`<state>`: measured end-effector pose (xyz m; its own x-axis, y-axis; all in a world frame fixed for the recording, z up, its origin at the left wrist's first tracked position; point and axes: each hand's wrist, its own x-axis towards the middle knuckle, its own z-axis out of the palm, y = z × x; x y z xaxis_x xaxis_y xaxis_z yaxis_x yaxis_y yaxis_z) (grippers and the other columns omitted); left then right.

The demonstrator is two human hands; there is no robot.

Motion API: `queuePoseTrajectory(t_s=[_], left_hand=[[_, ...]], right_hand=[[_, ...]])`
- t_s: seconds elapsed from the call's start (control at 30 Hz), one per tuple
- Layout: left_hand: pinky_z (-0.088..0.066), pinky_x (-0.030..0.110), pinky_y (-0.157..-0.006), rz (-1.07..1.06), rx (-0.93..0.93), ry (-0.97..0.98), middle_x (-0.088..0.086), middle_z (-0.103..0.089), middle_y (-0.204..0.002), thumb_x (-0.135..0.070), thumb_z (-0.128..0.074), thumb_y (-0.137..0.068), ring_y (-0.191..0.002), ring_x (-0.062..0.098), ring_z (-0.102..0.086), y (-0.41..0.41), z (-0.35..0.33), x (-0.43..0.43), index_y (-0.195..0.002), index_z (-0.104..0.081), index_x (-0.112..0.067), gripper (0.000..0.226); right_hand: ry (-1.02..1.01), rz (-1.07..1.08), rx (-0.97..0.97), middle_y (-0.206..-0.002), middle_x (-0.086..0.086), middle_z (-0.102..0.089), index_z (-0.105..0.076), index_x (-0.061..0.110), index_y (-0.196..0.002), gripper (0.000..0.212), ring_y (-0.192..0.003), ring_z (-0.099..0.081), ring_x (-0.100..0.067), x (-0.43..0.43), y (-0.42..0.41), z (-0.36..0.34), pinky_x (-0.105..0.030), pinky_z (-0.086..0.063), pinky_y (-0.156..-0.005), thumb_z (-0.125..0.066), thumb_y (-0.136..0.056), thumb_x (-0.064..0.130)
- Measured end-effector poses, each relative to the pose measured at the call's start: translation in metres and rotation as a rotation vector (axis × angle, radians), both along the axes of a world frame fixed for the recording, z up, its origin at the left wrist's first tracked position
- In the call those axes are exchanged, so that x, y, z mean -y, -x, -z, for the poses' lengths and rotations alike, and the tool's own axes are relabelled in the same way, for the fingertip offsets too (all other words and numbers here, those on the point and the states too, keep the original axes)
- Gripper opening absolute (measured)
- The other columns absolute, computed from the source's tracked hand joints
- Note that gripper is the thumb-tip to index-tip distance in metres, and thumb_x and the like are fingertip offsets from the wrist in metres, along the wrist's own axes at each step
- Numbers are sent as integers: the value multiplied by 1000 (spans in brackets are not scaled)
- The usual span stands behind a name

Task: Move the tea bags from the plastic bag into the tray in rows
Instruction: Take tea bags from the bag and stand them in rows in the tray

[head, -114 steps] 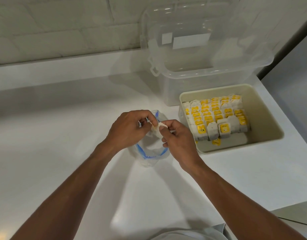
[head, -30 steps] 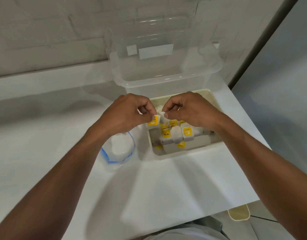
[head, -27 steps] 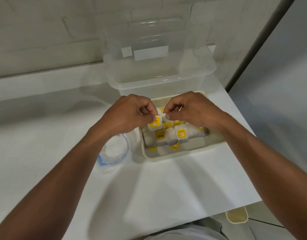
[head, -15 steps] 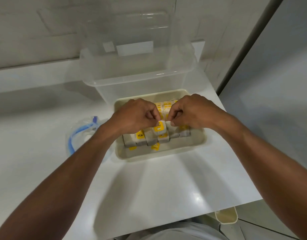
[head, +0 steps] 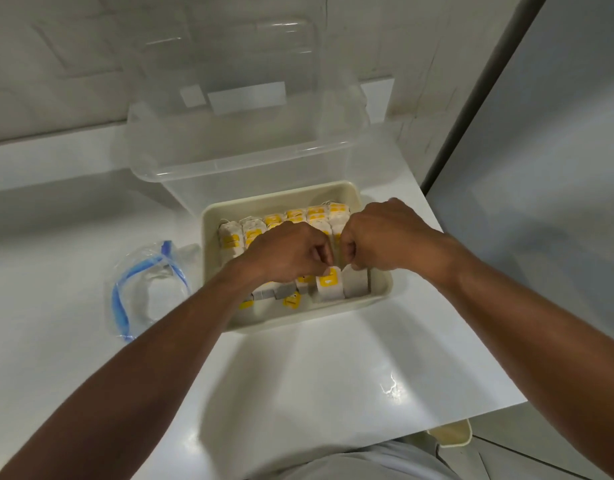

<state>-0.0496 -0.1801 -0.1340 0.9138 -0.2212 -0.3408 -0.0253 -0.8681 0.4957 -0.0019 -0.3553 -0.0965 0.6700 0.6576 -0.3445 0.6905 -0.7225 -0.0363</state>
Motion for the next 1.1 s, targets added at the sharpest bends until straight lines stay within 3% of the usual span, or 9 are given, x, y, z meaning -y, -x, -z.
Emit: queuePoseTrajectory(t_s=[0.13,0.3,0.5,0.67,0.8,0.9,0.97,1.03,1.1], left_hand=[[-54,35,-73,-11,84,-199,-13,-70,-94,-48,-62,-79,-94,18,-64,-12,18,7,-94,-70,-38,20],[-41,29,-64,-35,133,-232,-9,-71,-99,-45,-63,-85,-94,21,-64,-23,29,5,-96,-69,-38,14],[-55,37,-72,-34,81,-192,-10,-70,-95,-55,-56,-73,-94,22,-65,-21,36,2,-97,-63,-34,32],[-41,29,-62,-42,155,-187,-10,-69,-96,-51,-64,-80,-92,21,-64,-17,33,1,-96,-61,-34,24],[-33,27,-62,-41,255,-264,-12,-60,-88,-48,-64,-81,-91,18,-61,-8,20,-7,-85,-55,-31,20],[-39,28,-65,-44,332,-353,-13,-54,-82,-73,-54,-75,-85,13,-56,10,18,-10,-81,-52,-31,43],[-44,31,-66,-54,354,-432,-11,-58,-92,-88,-50,-68,-91,15,-54,22,22,-6,-90,-52,-32,60],[-44,33,-63,-75,352,-486,-4,-58,-104,-90,-53,-64,-100,21,-54,26,27,1,-103,-52,-27,74],[-39,34,-63,-90,327,-511,0,-56,-111,-87,-59,-64,-106,24,-52,23,31,6,-112,-51,-24,80]], right_hand=[[67,-79,149,-76,9,-55,-68,26,-90,7,-82,-49,-20,-15,-4,4,-36,-26,-84,-62,-90,25],[104,-123,286,-60,8,-39,-50,23,-66,28,-77,-47,-19,-25,-9,16,-43,-27,-94,-56,-92,14],[83,-139,284,-63,7,-36,-68,24,-88,21,-82,-41,-20,-22,-13,27,-43,-26,-94,-53,-91,10],[42,-109,312,-80,5,-56,-65,25,-88,22,-105,-49,-22,-20,-7,24,-49,-20,-108,-49,-92,11],[-13,-127,349,-93,8,-62,-67,30,-98,22,-103,-48,-23,-15,-6,25,-45,-27,-90,-60,-86,13],[23,-122,376,-87,9,-62,-66,28,-92,16,-90,-48,-20,-11,-5,20,-40,-25,-79,-66,-82,16],[102,-106,355,-79,9,-57,-60,25,-81,10,-85,-41,-19,-12,-1,18,-40,-23,-80,-63,-85,16],[203,-108,319,-72,10,-46,-48,22,-70,22,-89,-42,-20,-17,5,19,-43,-26,-89,-59,-88,18],[257,-104,261,-78,8,-47,-49,24,-77,16,-104,-49,-20,-22,10,23,-47,-25,-102,-57,-90,21]])
